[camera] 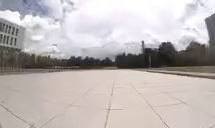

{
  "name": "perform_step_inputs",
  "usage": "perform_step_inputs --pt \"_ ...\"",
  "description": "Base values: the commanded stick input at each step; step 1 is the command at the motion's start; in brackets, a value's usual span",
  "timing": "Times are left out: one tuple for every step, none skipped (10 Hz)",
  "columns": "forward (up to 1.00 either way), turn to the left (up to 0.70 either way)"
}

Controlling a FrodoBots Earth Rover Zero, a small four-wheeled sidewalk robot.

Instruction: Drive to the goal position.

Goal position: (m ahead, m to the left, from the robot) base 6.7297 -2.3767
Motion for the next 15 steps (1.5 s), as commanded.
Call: perform_step_inputs --pt "0.7 -0.35" --pt "0.7 -0.35" --pt "0.7 -0.34" --pt "0.7 -0.26" --pt "0.7 -0.32" --pt "0.7 -0.35" --pt "0.7 -0.35" --pt "0.7 -0.19" --pt "0.7 0.0" --pt "0.7 0.01" --pt "0.7 0.01" --pt "0.7 0.01" --pt "0.7 0.01" --pt "0.7 0.01" --pt "0.7 0.01"
